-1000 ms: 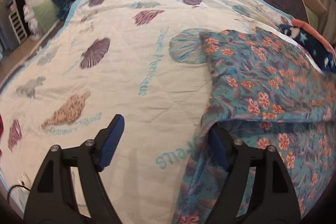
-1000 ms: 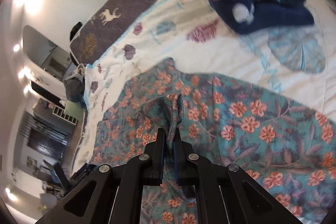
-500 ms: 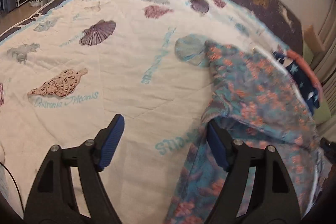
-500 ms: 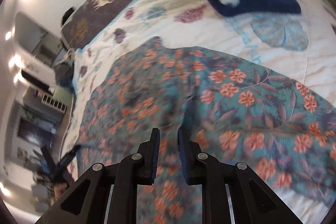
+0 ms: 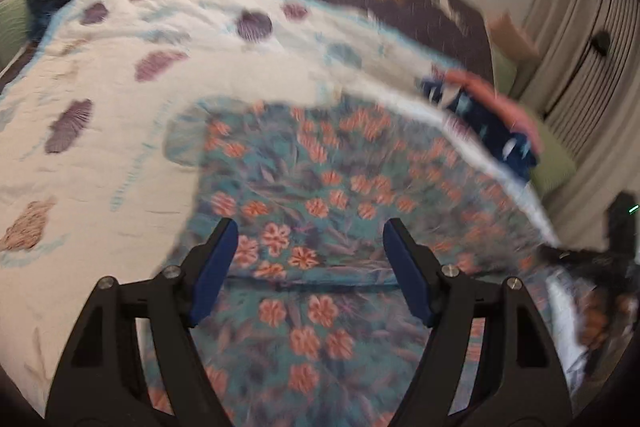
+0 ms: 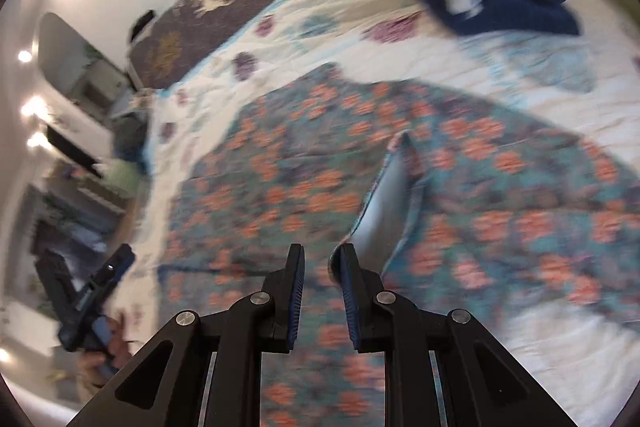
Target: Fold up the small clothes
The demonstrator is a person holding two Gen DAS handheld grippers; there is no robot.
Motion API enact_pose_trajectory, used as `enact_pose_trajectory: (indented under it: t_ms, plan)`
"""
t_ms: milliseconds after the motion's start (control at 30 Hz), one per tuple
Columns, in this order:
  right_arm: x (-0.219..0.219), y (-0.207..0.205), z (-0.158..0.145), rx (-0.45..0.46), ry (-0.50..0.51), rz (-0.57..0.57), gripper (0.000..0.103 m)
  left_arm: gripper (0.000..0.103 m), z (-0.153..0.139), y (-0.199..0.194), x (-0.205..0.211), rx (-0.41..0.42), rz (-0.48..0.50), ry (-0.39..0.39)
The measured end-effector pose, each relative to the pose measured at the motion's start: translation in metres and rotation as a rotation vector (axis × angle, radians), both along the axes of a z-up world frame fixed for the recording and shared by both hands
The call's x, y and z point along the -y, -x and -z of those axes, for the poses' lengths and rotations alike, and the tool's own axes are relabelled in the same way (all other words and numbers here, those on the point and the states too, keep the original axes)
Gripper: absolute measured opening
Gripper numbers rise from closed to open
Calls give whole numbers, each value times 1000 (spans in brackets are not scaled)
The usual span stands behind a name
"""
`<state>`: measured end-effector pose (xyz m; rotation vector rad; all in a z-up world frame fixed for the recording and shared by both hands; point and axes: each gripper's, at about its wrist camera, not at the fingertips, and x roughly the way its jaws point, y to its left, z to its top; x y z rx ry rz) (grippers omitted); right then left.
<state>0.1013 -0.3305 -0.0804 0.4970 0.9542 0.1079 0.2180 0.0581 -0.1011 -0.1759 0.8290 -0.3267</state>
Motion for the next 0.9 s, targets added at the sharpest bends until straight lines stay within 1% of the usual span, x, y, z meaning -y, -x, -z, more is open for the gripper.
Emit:
enact_pose_trajectory:
  t_ms: [67, 100, 167, 233, 267, 300, 333, 367, 400, 433, 467, 500, 533, 600, 633, 667, 733, 800, 833, 900]
  plan:
    - [13, 2, 5, -27, 18, 45, 19, 75, 20, -13, 8, -67, -31, -90]
    - [21, 6, 8, -40, 14, 67, 19, 75, 28, -19, 7, -95, -41, -101]
    - [34, 12, 14, -51, -27, 84, 19, 75, 18, -16, 1, -65, -56, -69]
    - [42, 14, 20, -52, -104, 73, 19, 75, 20, -16, -4, -68, -76, -112]
    - [43, 14, 23, -43, -163, 57, 19, 75, 24, -16, -6, -81, -77, -124]
    - [42, 14, 25, -35, -195, 46, 19, 74, 25, -14, -8, -78, -77, -111]
    - [40, 14, 26, -31, -205, 36, 19, 74, 24, -12, -10, -73, -82, -107]
    - [33, 11, 28, -51, -162, 27, 19, 74, 23, -10, -9, -71, -87, -122]
    - [26, 9, 30, -85, -86, 27, 18, 74, 22, -8, -7, -69, -90, -139]
    - [21, 6, 32, -102, -32, 28, 16, 74, 21, -5, -4, -66, -97, -162]
    - [18, 7, 31, -97, -14, 28, 16, 74, 19, -4, -2, -67, -105, -177]
    - [21, 12, 28, -84, -27, 48, 16, 72, 13, 0, 0, -68, -105, -165]
    - [25, 18, 24, -70, -40, 72, 18, 72, 6, 5, 3, -62, -84, -119]
    - [42, 39, 13, -5, -61, 137, 18, 72, -11, 16, 16, -37, -15, -11]
    - [51, 49, 11, 16, -67, 165, 18, 72, -18, 21, 26, -29, 19, 12]
    - [65, 65, 9, 32, -78, 214, 18, 72, -25, 25, 42, -18, 69, 20]
    - [83, 89, 9, 36, -93, 281, 18, 72, -30, 30, 68, -4, 141, 14]
    - [103, 117, 12, 28, -104, 353, 18, 72, -27, 33, 98, -2, 197, -6]
    - [111, 129, 14, 23, -110, 383, 19, 72, -24, 35, 112, -14, 219, -8]
    - [128, 152, 21, 12, -138, 449, 20, 72, -15, 38, 138, -54, 266, 12]
